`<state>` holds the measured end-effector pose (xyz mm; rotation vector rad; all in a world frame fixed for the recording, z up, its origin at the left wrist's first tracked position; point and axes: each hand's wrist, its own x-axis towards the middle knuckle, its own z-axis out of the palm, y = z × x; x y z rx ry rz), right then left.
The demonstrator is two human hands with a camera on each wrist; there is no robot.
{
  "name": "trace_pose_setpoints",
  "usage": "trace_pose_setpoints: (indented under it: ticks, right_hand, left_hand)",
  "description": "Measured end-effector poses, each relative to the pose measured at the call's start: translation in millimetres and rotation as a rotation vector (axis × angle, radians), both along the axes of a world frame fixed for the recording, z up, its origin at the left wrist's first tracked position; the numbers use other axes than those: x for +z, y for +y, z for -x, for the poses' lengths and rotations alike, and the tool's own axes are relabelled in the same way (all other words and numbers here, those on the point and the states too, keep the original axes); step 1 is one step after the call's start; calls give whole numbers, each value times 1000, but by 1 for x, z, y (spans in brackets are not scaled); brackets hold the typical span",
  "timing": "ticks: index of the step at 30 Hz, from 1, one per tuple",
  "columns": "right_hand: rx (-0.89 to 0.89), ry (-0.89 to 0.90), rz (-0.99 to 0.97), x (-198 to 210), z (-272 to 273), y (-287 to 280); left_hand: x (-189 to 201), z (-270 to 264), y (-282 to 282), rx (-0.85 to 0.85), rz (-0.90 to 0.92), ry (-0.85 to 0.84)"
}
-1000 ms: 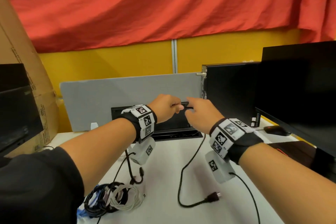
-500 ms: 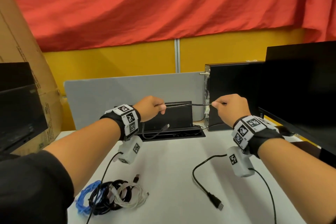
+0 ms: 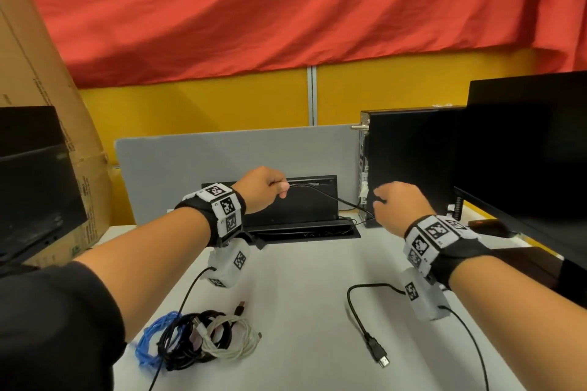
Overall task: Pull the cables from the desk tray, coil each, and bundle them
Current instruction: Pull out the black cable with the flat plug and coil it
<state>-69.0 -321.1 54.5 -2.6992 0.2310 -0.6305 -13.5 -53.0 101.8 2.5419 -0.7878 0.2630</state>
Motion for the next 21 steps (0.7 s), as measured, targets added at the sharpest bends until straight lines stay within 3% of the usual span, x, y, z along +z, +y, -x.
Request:
trace_pose_setpoints:
  ticks: [3,6,11,18,21]
  right_hand:
    - [281,-116,-109,12,10,42]
    - [468,-56,-226,21,12,69]
    - [288,-134,-167,21,9,42]
    - [104,-258,-111,9,7,10]
    - [71,-339,-48,5,8,9]
  left_hand:
    - [-2,8,-20,-69,1,-3]
    - [-2,15,-33,-135,21,3]
    - [-3,16,-20,-71,34,111]
    - [-13,25,-10,-85,195,499]
    - [-13,30,-13,-80,149,562]
